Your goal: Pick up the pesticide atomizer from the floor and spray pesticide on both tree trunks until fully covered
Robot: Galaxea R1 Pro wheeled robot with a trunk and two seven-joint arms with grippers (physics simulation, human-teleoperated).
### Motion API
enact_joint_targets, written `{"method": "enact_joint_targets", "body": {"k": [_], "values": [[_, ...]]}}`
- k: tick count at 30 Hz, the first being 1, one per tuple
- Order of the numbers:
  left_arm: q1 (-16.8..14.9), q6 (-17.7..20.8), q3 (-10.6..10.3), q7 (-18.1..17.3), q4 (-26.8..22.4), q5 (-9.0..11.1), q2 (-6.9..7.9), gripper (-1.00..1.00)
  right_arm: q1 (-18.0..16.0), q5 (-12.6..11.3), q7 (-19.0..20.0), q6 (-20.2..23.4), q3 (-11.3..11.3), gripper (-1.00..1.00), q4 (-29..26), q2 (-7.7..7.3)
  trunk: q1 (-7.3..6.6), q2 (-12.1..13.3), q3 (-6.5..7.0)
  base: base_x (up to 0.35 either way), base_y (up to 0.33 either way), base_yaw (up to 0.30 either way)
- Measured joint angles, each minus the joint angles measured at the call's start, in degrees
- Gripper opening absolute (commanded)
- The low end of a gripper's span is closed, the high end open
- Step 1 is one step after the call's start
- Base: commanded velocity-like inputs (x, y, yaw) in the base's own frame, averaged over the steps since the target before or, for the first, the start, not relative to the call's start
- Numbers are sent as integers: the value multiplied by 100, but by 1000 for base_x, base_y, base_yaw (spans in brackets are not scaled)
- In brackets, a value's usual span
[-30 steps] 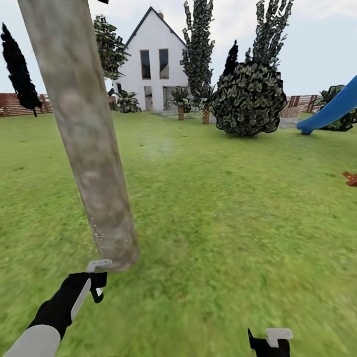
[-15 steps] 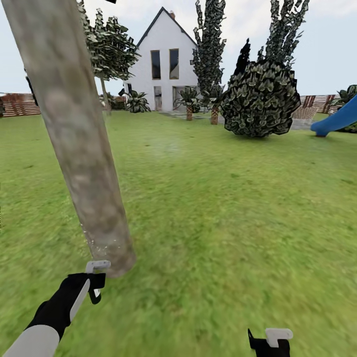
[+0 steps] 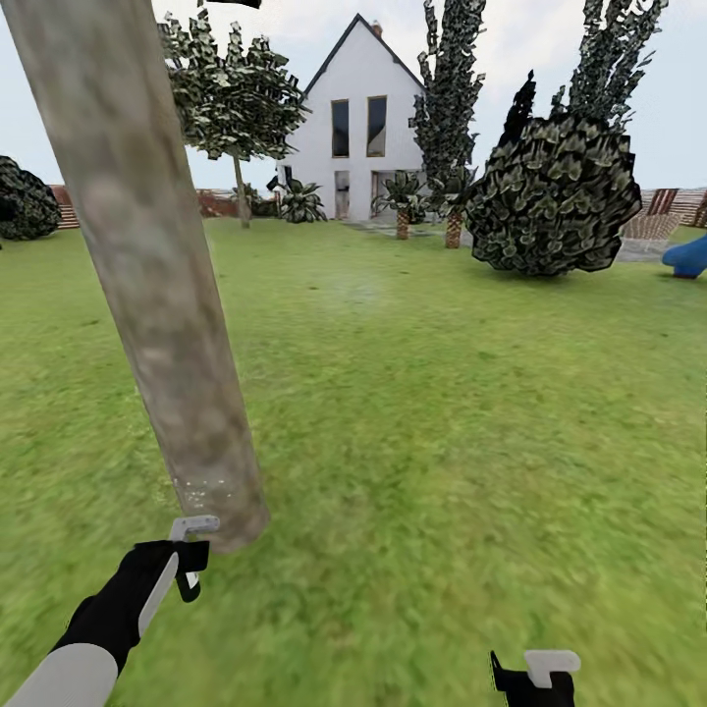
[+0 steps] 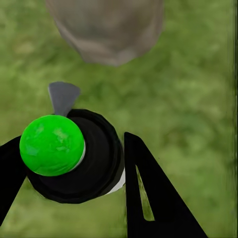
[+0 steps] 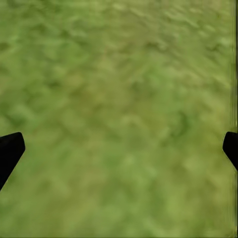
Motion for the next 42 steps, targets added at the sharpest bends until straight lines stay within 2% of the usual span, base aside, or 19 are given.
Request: {"method": "enact_joint_targets", "body": {"k": [19, 27, 28, 30, 32, 34, 36, 37, 38, 39, 40, 42], "values": [[0, -5, -15, 0, -10, 4, -12, -100, 0, 0, -4, 0, 0, 100, 2, 0, 0, 0, 0, 107, -258, 245], [-84, 49, -32, -49, -199, 38, -38, -100, -2, 0, -17, 0, -3, 100, 8, -17, 0, 0, 0, 20, -27, 122], [-104, 87, -19, -68, -290, 7, -8, -100, -1, 0, -17, 0, -2, 100, 8, -17, 0, 0, 0, 0, 0, 1], [-126, 108, 2, -81, -392, -1, 235, -100, -1, 0, -18, 0, -1, 100, 9, -18, 0, 0, 0, 0, 0, 0], [-264, 210, 2, -121, -440, 39, 569, -100, -1, 0, -18, 0, 0, 100, 9, -18, 0, 0, 1, 0, 0, 0], [-334, 404, -41, -148, -615, 132, 576, -100, -2, 0, -18, 0, -2, 100, 9, -18, 0, 0, 0, 0, 0, 0], [-347, 459, -105, -158, -910, 169, 370, -100, -3, 0, -18, 0, -4, 100, 9, -18, 0, 0, 0, 0, 0, 0], [-355, 630, -244, -160, -1085, 183, 264, -100, 0, 0, -18, 0, -3, 100, 9, -18, 0, 0, 0, 0, 0, 0], [-369, 860, -305, -161, -1223, 117, 273, -100, 0, 0, -18, 0, -4, 100, 9, -18, 0, 0, 0, 0, 0, 0], [-428, 978, -313, -163, -1283, 93, 306, -100, 0, 0, -18, 0, -4, 100, 9, -18, 0, 0, 0, 0, 0, 0], [-540, 1058, -314, -164, -1311, 56, 413, -100, 0, 0, -18, 0, -4, 100, 9, -18, 0, 0, 1, 0, 0, 0], [-639, 1113, -314, -300, -1323, 64, 723, -100, 1, 0, -18, 0, -2, 100, 9, -18, 0, 0, 0, 0, 0, 0]]}}
